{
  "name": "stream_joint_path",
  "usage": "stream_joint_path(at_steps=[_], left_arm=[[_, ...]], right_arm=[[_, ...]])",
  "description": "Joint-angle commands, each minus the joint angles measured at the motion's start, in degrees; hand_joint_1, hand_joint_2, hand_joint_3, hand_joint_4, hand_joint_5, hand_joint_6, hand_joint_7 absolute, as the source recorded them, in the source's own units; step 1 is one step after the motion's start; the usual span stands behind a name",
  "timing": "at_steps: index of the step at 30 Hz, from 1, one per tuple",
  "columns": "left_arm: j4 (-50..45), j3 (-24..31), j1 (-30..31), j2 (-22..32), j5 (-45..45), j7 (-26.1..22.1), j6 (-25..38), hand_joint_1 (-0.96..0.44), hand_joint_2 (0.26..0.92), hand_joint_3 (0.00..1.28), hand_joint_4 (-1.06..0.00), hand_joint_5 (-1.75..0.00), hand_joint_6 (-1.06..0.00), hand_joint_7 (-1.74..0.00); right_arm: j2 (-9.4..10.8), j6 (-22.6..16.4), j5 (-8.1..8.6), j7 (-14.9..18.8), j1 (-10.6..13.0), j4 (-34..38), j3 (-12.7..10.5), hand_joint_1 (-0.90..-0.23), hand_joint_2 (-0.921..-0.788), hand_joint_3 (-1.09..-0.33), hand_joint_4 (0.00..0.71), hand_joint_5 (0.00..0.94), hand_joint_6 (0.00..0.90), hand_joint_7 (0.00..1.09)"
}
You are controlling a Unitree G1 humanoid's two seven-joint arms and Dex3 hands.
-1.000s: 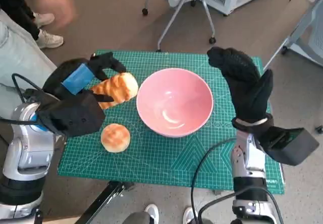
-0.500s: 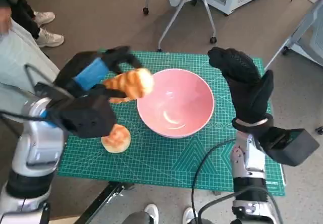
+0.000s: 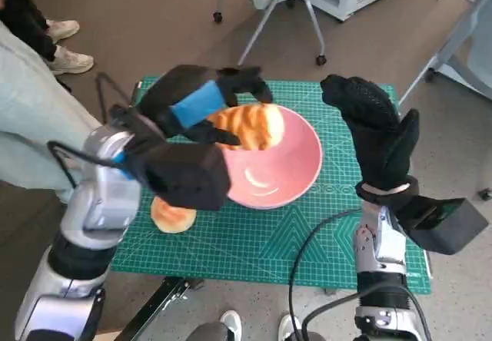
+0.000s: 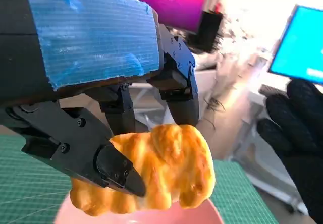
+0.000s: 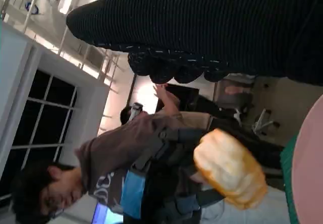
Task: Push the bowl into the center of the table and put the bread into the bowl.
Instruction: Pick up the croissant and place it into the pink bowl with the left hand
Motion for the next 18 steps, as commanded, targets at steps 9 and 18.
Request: stream_joint_path(at_steps=[9,18], left_arm=[[13.9,-3.1,-3.8,-4.5,1.2,3.6,-7.5,0.00,0.918,0.04,-0.76,-1.07,-0.62,-1.19],[15.8,-4.3,-1.8,-6.0,3.4,3.2,-5.0,0.05,0.851,0.07,-0.45,-0.34,-0.46,-0.24]], right_arm=[[-0.3,0.1,-0.48,-0.9,2.4,-0.9,-0.3,-0.685,-0.921,-0.740,0.243,0.001,0.077,0.58],[-0.5,0.5,-0.59,-1.7,2.8,-1.4,-0.3,-0.688,-0.921,-0.739,0.244,0.001,0.080,0.57]])
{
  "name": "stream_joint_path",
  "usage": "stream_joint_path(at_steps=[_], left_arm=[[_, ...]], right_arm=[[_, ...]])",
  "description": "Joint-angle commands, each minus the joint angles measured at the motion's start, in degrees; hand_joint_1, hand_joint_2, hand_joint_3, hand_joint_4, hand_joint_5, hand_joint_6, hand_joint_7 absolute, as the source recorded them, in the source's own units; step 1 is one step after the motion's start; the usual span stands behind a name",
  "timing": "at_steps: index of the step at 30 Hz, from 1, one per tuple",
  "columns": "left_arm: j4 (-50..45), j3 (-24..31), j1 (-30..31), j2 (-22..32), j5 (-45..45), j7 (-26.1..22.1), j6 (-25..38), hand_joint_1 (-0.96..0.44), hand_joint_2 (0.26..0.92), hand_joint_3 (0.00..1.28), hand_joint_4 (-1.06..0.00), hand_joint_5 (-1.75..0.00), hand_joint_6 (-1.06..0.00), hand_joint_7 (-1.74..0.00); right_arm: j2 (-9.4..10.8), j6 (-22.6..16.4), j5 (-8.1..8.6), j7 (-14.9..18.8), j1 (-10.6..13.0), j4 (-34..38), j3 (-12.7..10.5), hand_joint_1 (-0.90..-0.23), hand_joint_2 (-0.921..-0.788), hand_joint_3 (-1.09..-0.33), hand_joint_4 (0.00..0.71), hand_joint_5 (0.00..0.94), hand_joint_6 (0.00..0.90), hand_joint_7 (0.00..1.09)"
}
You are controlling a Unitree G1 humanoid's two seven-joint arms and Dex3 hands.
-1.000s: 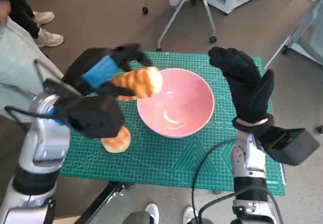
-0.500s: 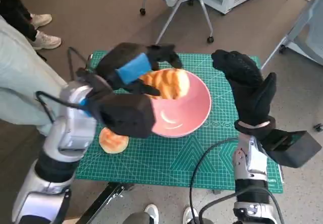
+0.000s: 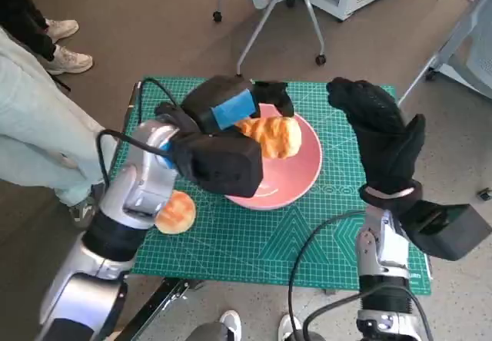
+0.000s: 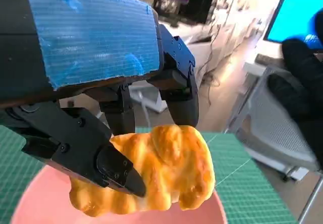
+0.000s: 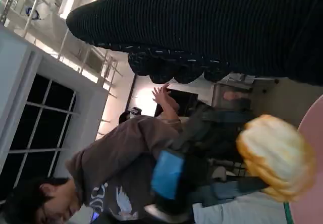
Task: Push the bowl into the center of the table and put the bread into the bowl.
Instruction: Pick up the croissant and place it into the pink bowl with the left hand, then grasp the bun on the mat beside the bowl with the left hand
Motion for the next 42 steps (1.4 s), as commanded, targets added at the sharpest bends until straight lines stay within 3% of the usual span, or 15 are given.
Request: stream_joint_path(at_steps=[1,4,13,23,32,42], left_arm=[[-1.2,-1.1,0.7,-0.3,2.1,-0.7,2.6,0.03,0.847,0.06,-0.43,-0.27,-0.45,-0.20],[-2.6,-1.6,1.3,0.0,3.1,-1.6,4.1,-0.10,0.834,0.04,-0.33,-0.07,-0.41,-0.06],[-7.9,0.3,5.1,3.2,1.6,-3.4,1.7,-0.26,0.829,0.02,-0.21,0.00,-0.35,0.00],[-17.9,6.6,12.6,8.3,-2.8,-4.5,-2.1,-0.28,0.828,0.01,-0.21,-0.01,-0.36,-0.01],[-27.2,15.9,23.2,14.8,-6.5,-4.5,-4.9,-0.28,0.819,0.00,-0.22,-0.01,-0.38,-0.01],[-35.1,22.9,32.3,20.0,-6.5,-6.6,-1.7,-0.30,0.808,0.00,-0.23,0.00,-0.39,-0.01]], right_arm=[[-0.3,0.8,-0.45,-0.8,1.6,0.0,-0.1,-0.688,-0.921,-0.739,0.244,0.001,0.080,0.57],[-0.3,0.8,-0.53,-1.0,1.6,0.0,-0.1,-0.689,-0.921,-0.739,0.243,0.001,0.080,0.57],[0.0,0.9,-0.78,-1.6,1.8,-0.3,0.4,-0.689,-0.921,-0.739,0.244,0.001,0.084,0.57],[0.0,1.4,-0.43,-1.5,2.0,-0.5,0.7,-0.682,-0.921,-0.740,0.243,0.001,0.088,0.57],[0.2,1.5,-0.50,-1.5,2.2,-0.7,0.9,-0.669,-0.921,-0.743,0.242,0.000,0.090,0.56],[0.2,1.8,-0.55,-1.6,1.8,-0.6,1.1,-0.681,-0.921,-0.740,0.244,0.001,0.093,0.56]])
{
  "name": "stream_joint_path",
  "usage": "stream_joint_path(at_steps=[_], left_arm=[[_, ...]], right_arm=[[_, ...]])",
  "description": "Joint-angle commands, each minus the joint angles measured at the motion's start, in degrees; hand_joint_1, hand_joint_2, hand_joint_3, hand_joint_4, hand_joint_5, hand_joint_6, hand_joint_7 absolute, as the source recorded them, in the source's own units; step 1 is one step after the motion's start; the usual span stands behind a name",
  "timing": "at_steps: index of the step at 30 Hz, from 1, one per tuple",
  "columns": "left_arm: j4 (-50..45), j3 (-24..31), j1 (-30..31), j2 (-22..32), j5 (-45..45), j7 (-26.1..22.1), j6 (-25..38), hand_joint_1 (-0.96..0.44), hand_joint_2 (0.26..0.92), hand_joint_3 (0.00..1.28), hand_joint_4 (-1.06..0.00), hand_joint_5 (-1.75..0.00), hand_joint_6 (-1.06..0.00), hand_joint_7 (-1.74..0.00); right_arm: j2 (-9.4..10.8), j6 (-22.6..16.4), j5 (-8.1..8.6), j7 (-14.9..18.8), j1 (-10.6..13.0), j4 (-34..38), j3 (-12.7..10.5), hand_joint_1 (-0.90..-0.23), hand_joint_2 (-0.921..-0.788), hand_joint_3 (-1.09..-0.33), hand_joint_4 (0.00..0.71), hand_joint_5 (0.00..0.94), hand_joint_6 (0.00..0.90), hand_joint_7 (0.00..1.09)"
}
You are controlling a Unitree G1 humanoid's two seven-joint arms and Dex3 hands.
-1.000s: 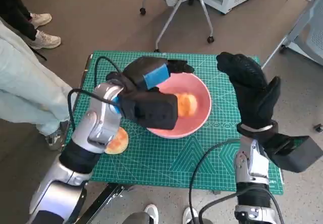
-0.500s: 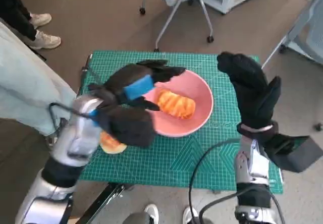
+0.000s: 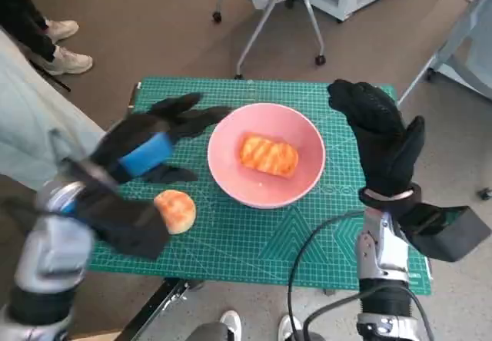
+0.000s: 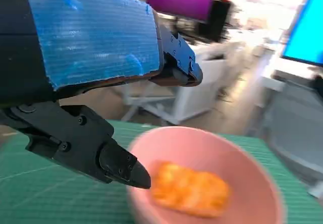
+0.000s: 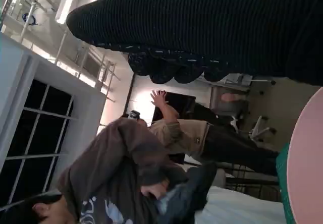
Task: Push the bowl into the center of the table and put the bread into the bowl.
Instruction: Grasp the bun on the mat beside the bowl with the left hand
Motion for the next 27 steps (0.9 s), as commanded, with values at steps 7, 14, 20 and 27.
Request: stream_joint_path(at_steps=[7,14,20,27], left_arm=[[-6.8,4.3,7.9,4.0,0.8,-2.5,3.9,-0.28,0.775,0.00,-0.23,0.00,-0.40,-0.01],[-7.9,4.7,11.1,4.8,0.5,-3.4,5.2,-0.19,0.734,0.00,-0.23,0.00,-0.40,-0.01],[-7.7,4.0,12.3,4.5,0.3,-4.0,5.7,-0.10,0.711,0.00,-0.23,0.00,-0.40,0.00],[-6.2,2.3,12.2,3.5,-0.5,-4.6,6.3,0.00,0.702,0.00,-0.23,0.00,-0.39,0.00]], right_arm=[[0.1,0.9,-0.14,0.0,0.6,0.8,0.3,-0.680,-0.921,-0.740,0.243,0.001,0.094,0.56],[0.0,1.1,0.19,0.4,0.4,0.9,0.4,-0.682,-0.921,-0.742,0.242,0.000,0.094,0.55],[-0.2,1.2,0.57,0.9,0.2,1.3,0.3,-0.682,-0.921,-0.743,0.241,0.000,0.092,0.55],[-0.2,1.5,0.64,1.3,0.2,1.1,0.3,-0.682,-0.921,-0.743,0.241,0.000,0.092,0.56]])
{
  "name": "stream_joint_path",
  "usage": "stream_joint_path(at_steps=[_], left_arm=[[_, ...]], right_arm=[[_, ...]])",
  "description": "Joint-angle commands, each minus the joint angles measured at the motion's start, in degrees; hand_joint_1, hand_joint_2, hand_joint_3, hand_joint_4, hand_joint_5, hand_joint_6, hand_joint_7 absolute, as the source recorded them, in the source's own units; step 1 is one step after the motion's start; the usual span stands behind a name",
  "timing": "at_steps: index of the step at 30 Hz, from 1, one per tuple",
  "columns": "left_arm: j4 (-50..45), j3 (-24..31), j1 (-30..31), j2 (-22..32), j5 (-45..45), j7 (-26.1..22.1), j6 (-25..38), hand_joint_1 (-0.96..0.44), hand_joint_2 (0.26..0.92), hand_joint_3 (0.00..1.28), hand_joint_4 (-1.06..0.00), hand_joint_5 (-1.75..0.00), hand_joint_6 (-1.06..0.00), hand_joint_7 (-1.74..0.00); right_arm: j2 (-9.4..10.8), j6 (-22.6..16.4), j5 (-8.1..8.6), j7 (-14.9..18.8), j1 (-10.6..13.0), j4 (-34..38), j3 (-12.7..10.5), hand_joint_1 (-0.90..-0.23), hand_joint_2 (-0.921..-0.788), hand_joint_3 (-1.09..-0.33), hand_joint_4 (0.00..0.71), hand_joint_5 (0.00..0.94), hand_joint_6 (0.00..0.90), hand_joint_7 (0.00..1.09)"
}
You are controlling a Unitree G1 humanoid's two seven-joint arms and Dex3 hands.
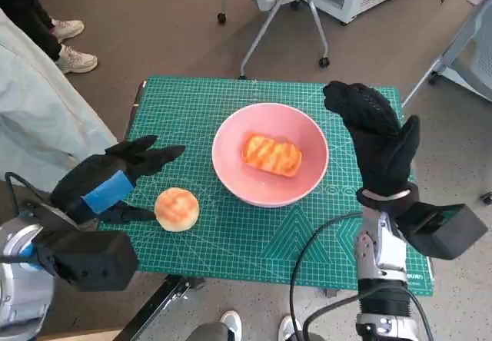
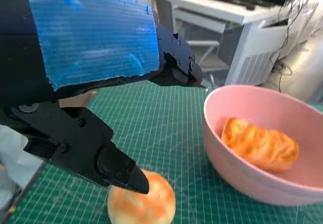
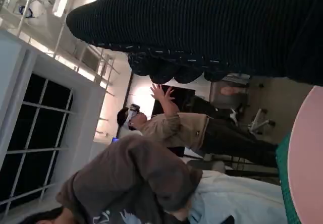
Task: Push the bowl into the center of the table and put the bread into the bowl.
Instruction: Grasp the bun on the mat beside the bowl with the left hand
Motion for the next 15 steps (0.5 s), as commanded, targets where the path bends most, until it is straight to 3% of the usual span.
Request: stream_joint_path(at_steps=[1,15], left_arm=[[0.7,-1.5,0.4,-0.5,-0.7,-0.7,0.6,0.01,0.702,0.00,-0.23,0.00,-0.39,0.00],[6.3,-7.6,0.2,-2.7,1.5,-0.1,2.3,0.02,0.714,0.01,-0.21,0.00,-0.37,0.00]], right_arm=[[-0.3,1.1,0.29,0.5,0.3,0.6,-0.1,-0.682,-0.921,-0.743,0.241,0.000,0.092,0.56],[-0.9,1.7,0.44,0.9,0.9,-0.3,-0.4,-0.685,-0.921,-0.740,0.243,0.001,0.093,0.56]])
